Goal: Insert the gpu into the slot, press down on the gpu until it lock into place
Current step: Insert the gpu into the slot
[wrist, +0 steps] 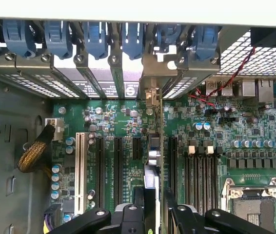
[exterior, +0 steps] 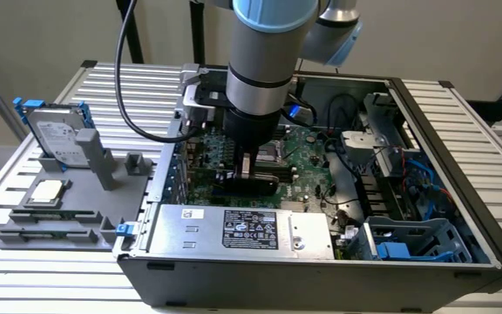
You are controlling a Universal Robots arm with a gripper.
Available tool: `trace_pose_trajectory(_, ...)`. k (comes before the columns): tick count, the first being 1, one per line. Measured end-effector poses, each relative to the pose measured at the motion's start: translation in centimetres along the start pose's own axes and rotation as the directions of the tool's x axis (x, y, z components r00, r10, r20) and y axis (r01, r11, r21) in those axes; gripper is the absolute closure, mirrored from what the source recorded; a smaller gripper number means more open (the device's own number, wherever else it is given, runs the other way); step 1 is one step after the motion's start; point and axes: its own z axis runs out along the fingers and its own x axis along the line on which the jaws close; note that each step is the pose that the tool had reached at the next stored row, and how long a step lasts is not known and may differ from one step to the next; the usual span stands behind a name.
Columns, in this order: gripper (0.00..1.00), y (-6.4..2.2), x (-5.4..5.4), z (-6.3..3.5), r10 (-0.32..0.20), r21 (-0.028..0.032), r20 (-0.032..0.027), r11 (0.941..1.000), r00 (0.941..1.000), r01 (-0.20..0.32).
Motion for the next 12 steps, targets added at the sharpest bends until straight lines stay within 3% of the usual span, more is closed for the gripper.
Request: trace_pose_trajectory(12,0.73,-0.03,0.01,0.34,0.0,0.0007,0.0013,1.0,1.0,0.0)
